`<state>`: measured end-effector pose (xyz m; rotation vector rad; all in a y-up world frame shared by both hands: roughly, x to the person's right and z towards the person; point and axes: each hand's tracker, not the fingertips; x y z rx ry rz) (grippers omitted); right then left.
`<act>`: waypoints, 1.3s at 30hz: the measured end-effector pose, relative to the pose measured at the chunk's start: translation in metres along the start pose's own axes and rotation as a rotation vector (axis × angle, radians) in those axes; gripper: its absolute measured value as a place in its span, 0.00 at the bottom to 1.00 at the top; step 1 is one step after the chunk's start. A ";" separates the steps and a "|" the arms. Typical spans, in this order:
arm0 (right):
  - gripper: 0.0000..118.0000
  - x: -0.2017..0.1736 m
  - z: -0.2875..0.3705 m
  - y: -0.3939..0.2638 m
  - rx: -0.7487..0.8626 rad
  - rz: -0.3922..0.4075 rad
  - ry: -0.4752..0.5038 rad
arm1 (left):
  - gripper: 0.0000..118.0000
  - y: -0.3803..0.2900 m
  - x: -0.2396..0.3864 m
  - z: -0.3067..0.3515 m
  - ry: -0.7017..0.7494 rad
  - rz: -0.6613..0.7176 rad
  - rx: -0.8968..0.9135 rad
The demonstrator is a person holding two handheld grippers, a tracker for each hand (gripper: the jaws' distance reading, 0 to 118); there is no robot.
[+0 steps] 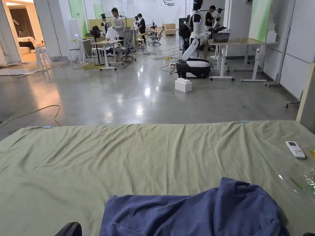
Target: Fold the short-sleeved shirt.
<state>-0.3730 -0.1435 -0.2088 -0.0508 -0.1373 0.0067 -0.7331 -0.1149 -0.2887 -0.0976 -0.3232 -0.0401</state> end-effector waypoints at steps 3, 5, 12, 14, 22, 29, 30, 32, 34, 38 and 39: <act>0.00 0.002 -0.004 -0.002 -0.027 -0.024 0.009 | 0.00 -0.002 0.001 -0.003 0.000 0.000 -0.008; 0.00 0.002 -0.006 -0.002 -0.030 -0.028 0.022 | 0.00 -0.005 -0.001 -0.004 -0.010 0.009 -0.015; 0.00 0.006 -0.014 -0.001 -0.032 -0.168 0.006 | 0.00 -0.015 -0.006 -0.013 -0.018 0.043 -0.054; 0.00 0.007 -0.019 -0.002 -0.049 -0.189 -0.012 | 0.00 -0.020 -0.010 -0.019 -0.005 0.056 -0.075; 0.00 0.014 -0.033 -0.025 -0.143 -0.207 -0.018 | 0.00 -0.078 -0.030 -0.072 0.018 0.105 -0.218; 0.00 0.025 -0.041 -0.038 -0.235 -0.205 -0.049 | 0.68 -0.179 -0.066 -0.165 0.012 0.352 -0.500; 0.00 0.027 -0.041 -0.041 -0.241 -0.209 -0.057 | 0.68 -0.193 -0.070 -0.177 0.031 0.364 -0.524; 0.00 0.032 -0.041 -0.046 -0.267 -0.212 -0.059 | 0.68 -0.217 -0.076 -0.198 0.077 0.343 -0.604; 0.00 0.035 -0.040 -0.050 -0.286 -0.208 -0.078 | 0.68 -0.232 -0.079 -0.209 0.089 0.307 -0.636; 0.00 0.041 -0.038 -0.060 -0.340 -0.188 -0.109 | 0.49 -0.249 -0.081 -0.225 0.082 0.312 -0.684; 0.00 0.043 -0.039 -0.063 -0.354 -0.193 -0.111 | 0.45 -0.252 -0.078 -0.229 0.082 0.291 -0.710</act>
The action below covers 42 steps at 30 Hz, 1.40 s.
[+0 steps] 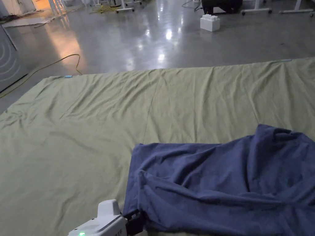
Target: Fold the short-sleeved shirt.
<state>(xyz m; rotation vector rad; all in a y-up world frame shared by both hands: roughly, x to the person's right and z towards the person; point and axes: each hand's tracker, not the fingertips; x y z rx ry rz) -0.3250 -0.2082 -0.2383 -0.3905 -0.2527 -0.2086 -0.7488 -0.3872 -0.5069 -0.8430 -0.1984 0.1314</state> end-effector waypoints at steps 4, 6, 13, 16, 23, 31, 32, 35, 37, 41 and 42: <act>0.00 0.005 -0.006 -0.008 -0.044 -0.002 -0.016 | 0.37 -0.004 0.020 -0.009 0.067 -0.155 -0.017; 0.00 0.008 -0.014 -0.012 -0.067 0.004 -0.023 | 0.30 -0.002 0.023 -0.011 0.073 -0.149 -0.024; 0.71 0.058 -0.114 -0.056 -0.239 0.032 -0.087 | 0.13 -0.004 0.033 -0.015 0.076 -0.233 -0.068; 0.75 0.086 -0.163 -0.074 -0.298 -0.134 -0.118 | 0.13 -0.001 0.029 -0.013 0.058 -0.202 -0.071; 0.58 0.083 -0.224 -0.094 -0.385 0.023 -0.273 | 0.13 -0.001 0.029 -0.017 0.065 -0.198 -0.068; 0.09 0.079 -0.185 -0.068 -0.258 -0.054 -0.246 | 0.05 0.026 0.006 0.010 -0.135 0.037 -0.029; 0.09 0.076 -0.181 -0.062 -0.268 -0.037 -0.252 | 0.06 0.028 0.003 0.021 -0.153 0.056 0.007; 0.07 0.065 -0.165 -0.045 -0.236 -0.037 -0.258 | 0.06 0.033 0.006 0.057 -0.123 -0.038 0.099; 0.07 0.057 -0.152 -0.039 -0.203 -0.043 -0.249 | 0.06 0.035 0.006 0.076 -0.138 -0.031 0.098; 0.07 0.050 -0.112 -0.032 -0.184 -0.053 -0.242 | 0.06 0.020 0.002 0.122 -0.123 -0.047 0.131; 0.07 0.049 -0.101 -0.033 -0.195 -0.048 -0.234 | 0.06 0.013 -0.003 0.130 -0.106 -0.051 0.119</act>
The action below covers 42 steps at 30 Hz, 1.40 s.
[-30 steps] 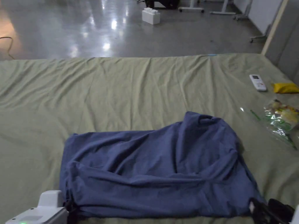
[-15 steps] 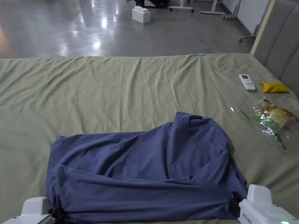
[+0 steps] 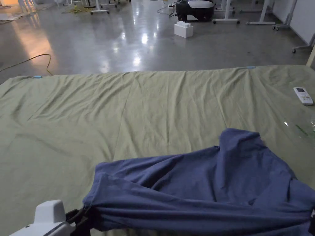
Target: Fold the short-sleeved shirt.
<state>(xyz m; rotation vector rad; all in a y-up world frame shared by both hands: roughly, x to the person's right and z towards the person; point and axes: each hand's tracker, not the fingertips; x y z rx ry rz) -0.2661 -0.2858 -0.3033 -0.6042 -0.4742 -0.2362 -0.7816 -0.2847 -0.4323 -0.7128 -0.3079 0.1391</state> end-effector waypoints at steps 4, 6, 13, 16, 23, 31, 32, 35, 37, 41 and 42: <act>0.07 0.007 0.032 -0.031 -0.079 0.004 0.013 | 0.06 -0.040 -0.011 0.027 0.028 -0.011 -0.125; 0.07 0.008 0.037 -0.045 -0.121 0.021 0.018 | 0.06 -0.058 -0.013 0.031 0.050 -0.029 -0.154; 0.66 0.009 0.017 -0.076 -0.256 0.105 -0.026 | 0.72 -0.081 -0.030 0.015 0.113 0.115 -0.188; 0.64 0.018 0.030 -0.070 -0.182 0.072 0.017 | 0.74 -0.069 -0.029 0.035 0.082 0.115 -0.087; 0.64 0.006 0.094 -0.025 0.141 0.017 0.196 | 0.74 -0.016 0.031 0.115 0.079 -0.130 0.288; 0.65 -0.037 0.168 0.013 0.481 0.172 0.331 | 0.73 0.019 0.099 0.185 0.076 -0.317 0.613; 0.65 -0.042 0.175 0.016 0.502 0.182 0.339 | 0.72 0.021 0.102 0.189 0.078 -0.317 0.628; 0.53 -0.052 0.189 0.023 0.548 0.242 0.382 | 0.46 0.028 0.112 0.198 0.098 -0.319 0.621; 0.28 -0.057 0.195 0.024 0.560 0.252 0.386 | 0.11 0.029 0.112 0.200 0.092 -0.329 0.630; 0.00 -0.064 0.194 0.021 0.550 0.266 0.372 | 0.00 0.024 0.112 0.202 0.085 -0.340 0.632; 0.00 -0.064 0.194 0.022 0.551 0.272 0.372 | 0.00 0.022 0.113 0.202 0.097 -0.338 0.638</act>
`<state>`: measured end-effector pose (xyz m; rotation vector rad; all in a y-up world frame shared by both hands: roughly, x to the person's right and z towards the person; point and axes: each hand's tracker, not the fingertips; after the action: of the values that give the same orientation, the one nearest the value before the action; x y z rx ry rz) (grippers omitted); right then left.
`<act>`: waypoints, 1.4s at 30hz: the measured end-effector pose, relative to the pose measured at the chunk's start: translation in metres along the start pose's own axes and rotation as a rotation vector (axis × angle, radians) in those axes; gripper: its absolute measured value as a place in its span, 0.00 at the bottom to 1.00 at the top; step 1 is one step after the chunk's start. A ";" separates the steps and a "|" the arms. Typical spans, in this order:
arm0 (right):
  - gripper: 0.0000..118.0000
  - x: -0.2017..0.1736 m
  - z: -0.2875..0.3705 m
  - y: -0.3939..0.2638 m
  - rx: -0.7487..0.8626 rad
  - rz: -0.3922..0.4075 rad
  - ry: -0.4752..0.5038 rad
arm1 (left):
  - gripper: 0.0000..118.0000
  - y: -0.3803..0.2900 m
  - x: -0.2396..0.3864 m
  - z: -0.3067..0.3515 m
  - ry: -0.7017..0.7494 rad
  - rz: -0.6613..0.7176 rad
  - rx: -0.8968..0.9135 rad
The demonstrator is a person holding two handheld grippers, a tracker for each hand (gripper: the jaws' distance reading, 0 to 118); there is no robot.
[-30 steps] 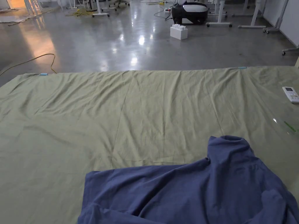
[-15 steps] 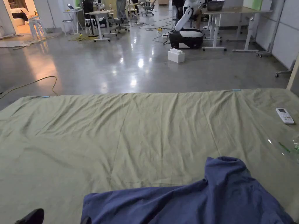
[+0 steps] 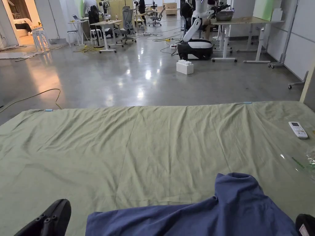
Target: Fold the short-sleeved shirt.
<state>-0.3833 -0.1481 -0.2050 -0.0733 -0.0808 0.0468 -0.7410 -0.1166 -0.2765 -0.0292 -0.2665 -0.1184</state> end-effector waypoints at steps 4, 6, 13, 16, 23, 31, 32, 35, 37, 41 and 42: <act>0.00 -0.001 -0.002 -0.004 -0.033 -0.003 -0.013 | 0.00 -0.001 -0.004 -0.002 0.001 -0.007 -0.027; 0.00 -0.001 -0.004 -0.004 -0.030 0.004 -0.016 | 0.00 0.000 -0.007 -0.005 -0.015 0.016 -0.043; 0.00 0.006 -0.008 -0.005 -0.045 -0.071 -0.007 | 0.00 -0.011 -0.013 -0.017 -0.049 0.082 -0.098; 0.00 0.011 -0.010 -0.009 -0.058 -0.094 -0.012 | 0.00 -0.020 -0.020 -0.031 -0.053 0.121 -0.139; 0.00 0.025 -0.017 -0.028 -0.120 -0.175 -0.025 | 0.00 -0.077 -0.058 -0.118 -0.082 0.360 -0.361; 0.00 0.037 -0.030 -0.048 -0.231 -0.211 -0.045 | 0.67 -0.184 -0.083 -0.281 -0.041 0.339 -0.727; 0.00 0.038 -0.030 -0.050 -0.241 -0.212 -0.051 | 0.67 -0.197 -0.086 -0.297 -0.030 0.352 -0.751; 0.00 0.041 -0.033 -0.054 -0.282 -0.206 -0.067 | 0.65 -0.225 -0.089 -0.327 0.031 0.324 -0.841; 0.00 0.044 -0.035 -0.058 -0.309 -0.203 -0.084 | 0.41 -0.242 -0.089 -0.344 0.049 0.311 -0.886; 0.00 0.047 -0.040 -0.065 -0.351 -0.205 -0.092 | 0.10 -0.256 -0.089 -0.351 0.083 0.353 -0.935; 0.00 0.048 -0.043 -0.067 -0.360 -0.202 -0.089 | 0.10 -0.252 -0.084 -0.351 0.075 0.343 -0.924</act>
<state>-0.3293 -0.2153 -0.2385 -0.4221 -0.1845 -0.1673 -0.7603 -0.3730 -0.6334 -0.9819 -0.1097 0.1073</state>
